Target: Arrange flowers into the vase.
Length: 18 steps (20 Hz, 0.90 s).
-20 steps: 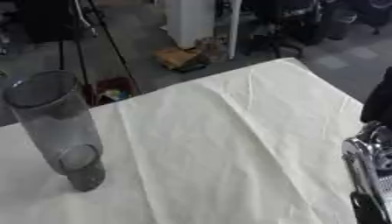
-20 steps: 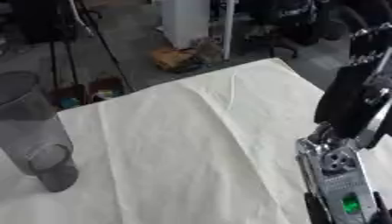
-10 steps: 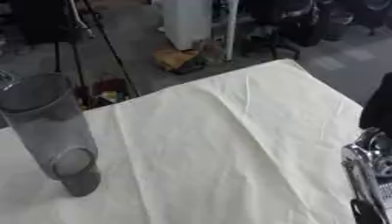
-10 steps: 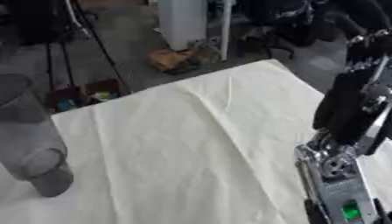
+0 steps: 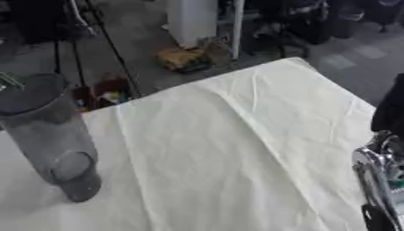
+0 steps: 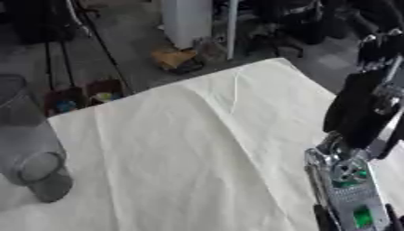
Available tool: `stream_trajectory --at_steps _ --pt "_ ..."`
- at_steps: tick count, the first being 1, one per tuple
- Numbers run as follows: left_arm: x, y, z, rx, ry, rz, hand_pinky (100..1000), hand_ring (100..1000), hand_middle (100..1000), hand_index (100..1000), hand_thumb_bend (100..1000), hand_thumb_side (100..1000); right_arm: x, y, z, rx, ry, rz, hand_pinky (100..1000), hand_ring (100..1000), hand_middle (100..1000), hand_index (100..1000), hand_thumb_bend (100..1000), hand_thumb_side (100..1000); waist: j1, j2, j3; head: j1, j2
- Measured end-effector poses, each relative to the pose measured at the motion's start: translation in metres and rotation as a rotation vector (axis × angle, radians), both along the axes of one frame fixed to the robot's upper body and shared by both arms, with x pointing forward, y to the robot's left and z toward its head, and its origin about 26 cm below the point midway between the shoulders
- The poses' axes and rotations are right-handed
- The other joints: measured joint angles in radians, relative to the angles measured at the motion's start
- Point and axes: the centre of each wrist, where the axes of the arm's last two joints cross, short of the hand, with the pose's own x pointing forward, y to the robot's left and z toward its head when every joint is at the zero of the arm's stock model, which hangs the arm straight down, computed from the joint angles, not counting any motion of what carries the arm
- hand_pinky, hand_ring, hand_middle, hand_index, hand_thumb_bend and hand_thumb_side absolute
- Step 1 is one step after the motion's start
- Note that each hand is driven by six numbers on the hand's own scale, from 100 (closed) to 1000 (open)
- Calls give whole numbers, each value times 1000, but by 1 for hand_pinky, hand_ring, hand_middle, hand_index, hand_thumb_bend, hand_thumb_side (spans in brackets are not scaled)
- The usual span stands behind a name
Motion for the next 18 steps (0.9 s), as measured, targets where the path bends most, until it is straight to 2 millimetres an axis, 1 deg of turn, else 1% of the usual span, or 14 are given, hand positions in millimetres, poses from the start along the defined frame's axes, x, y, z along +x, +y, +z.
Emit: stream_trajectory --at_steps 11,18 --pt "5 -8 -12 66 37 9 100 100 100 133 109 773 0 1 -1 4 1 4 730 818 774 838 100 736 6 9 -1 3 -4" --pt "5 -14 -14 87 46 -4 100 100 100 135 107 782 0 1 0 2 4 3 730 819 773 839 100 731 11 12 -1 3 -8"
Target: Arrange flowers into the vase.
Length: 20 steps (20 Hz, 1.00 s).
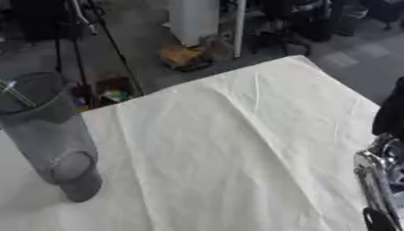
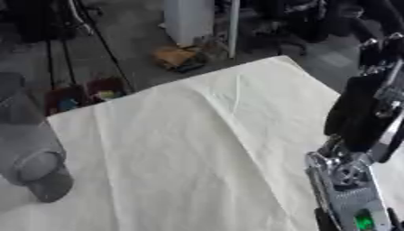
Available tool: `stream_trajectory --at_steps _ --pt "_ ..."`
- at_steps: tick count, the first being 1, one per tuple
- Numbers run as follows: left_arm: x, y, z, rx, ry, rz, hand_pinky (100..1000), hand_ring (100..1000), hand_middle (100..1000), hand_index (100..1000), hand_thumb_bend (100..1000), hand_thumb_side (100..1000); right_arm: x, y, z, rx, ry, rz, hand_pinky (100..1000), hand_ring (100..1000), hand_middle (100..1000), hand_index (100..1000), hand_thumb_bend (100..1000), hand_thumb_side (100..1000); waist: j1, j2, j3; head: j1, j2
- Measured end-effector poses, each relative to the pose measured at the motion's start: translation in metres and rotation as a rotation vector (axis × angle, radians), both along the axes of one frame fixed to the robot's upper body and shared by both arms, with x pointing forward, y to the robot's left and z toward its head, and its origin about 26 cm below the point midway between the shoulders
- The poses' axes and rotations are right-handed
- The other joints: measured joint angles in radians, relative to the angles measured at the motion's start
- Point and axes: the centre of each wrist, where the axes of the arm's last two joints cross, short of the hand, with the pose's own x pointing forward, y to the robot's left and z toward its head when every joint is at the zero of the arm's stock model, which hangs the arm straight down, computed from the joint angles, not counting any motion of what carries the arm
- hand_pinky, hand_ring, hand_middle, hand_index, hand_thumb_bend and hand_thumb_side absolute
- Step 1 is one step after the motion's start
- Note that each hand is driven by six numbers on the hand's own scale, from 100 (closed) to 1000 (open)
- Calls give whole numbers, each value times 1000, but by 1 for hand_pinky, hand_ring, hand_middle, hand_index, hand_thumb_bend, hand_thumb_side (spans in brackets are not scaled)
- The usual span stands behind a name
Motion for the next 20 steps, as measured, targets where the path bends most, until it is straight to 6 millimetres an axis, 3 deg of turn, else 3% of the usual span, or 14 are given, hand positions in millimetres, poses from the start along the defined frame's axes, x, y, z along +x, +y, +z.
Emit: stream_trajectory --at_steps 13,20 --pt "-4 -6 7 92 -58 23 100 100 100 136 100 763 0 2 0 -8 6 4 731 820 772 840 100 712 25 6 -10 -3 -10" --pt "-4 -10 4 163 -40 31 100 100 100 135 100 761 0 2 1 -9 7 4 731 820 772 840 100 708 26 6 -10 -7 -13"
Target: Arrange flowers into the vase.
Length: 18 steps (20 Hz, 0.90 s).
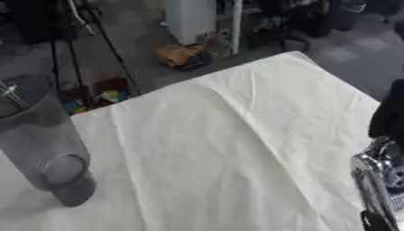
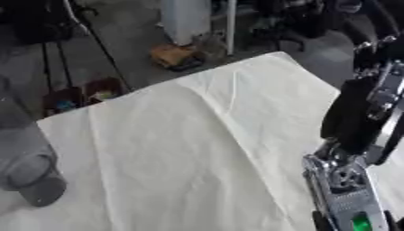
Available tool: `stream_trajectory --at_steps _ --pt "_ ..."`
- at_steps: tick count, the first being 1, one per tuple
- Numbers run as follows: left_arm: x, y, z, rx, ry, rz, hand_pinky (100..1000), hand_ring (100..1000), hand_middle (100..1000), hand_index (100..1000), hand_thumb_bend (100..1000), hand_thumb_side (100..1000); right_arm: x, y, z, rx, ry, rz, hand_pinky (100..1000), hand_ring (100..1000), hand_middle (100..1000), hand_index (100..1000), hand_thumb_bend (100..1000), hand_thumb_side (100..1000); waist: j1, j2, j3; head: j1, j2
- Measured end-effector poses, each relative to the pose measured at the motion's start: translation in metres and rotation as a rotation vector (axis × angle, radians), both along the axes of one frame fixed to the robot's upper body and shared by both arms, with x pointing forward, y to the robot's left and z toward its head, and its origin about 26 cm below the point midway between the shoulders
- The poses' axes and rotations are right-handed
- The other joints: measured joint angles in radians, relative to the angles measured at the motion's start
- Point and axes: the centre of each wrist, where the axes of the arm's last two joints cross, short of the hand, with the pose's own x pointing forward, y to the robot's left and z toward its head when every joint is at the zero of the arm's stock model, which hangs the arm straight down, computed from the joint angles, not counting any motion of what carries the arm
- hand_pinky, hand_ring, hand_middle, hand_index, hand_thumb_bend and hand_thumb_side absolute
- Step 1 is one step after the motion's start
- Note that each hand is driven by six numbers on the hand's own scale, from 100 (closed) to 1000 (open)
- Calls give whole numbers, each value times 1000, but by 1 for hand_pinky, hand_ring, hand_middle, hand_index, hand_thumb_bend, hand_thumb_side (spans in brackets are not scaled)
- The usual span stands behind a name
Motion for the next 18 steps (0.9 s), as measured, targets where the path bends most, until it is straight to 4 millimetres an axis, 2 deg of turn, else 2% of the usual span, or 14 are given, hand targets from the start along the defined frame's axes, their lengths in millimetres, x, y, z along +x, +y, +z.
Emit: stream_trajectory --at_steps 18 --pt "2 -11 -9 63 42 -16 100 100 100 138 100 777 0 1 2 -1 -3 2 731 820 772 841 100 691 11 12 -8 -3 -14"
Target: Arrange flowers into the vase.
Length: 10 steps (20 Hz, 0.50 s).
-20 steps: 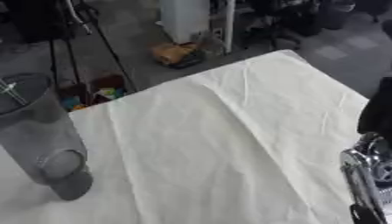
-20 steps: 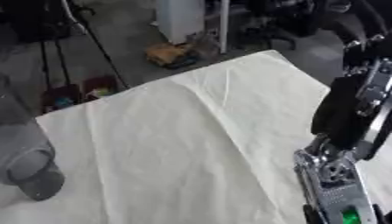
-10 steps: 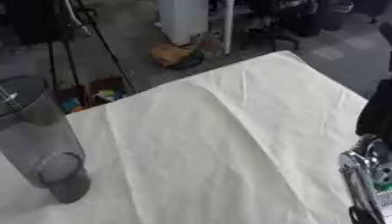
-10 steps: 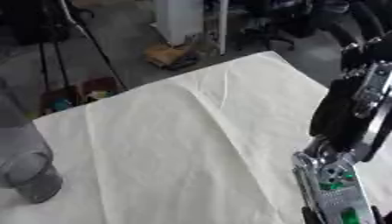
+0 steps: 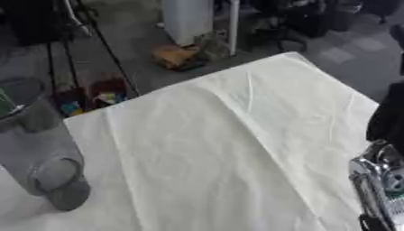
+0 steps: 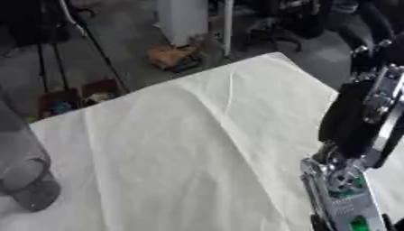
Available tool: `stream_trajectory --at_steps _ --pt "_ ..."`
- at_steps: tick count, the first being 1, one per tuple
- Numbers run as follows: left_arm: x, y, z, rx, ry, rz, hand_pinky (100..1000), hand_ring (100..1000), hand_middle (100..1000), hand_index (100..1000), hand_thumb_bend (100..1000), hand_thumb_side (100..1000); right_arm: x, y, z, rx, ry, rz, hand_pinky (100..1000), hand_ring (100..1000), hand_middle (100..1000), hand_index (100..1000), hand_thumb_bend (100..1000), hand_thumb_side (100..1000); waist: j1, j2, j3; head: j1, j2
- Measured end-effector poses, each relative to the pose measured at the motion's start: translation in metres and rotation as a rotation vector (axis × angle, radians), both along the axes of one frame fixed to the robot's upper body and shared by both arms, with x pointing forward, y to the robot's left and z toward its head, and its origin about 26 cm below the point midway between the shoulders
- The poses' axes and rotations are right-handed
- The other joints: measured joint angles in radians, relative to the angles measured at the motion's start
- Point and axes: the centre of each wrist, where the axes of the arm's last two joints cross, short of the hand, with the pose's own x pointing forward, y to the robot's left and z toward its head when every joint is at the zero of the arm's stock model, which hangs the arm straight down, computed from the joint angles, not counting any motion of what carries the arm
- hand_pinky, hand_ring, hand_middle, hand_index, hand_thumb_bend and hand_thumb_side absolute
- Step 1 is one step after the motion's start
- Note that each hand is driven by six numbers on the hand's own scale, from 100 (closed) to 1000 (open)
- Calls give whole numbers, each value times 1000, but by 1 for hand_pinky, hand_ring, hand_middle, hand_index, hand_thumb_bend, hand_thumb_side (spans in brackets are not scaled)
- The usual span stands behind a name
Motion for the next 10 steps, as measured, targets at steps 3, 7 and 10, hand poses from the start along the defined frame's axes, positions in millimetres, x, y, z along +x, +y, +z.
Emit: stream_trajectory --at_steps 3,7,10 --pt "0 0 -1 4 9 10 100 100 100 155 100 782 0 0 0 0 0 0 731 820 771 841 100 698 0 0 1 -2 0" --pt "1 0 -2 9 18 36 100 100 100 195 100 792 0 0 0 1 1 1 731 820 771 841 100 698 0 0 5 -2 0" --pt "1 -1 -3 25 30 50 100 105 111 286 100 802 0 0 0 2 1 1 731 820 771 841 100 697 0 0 6 -1 1"
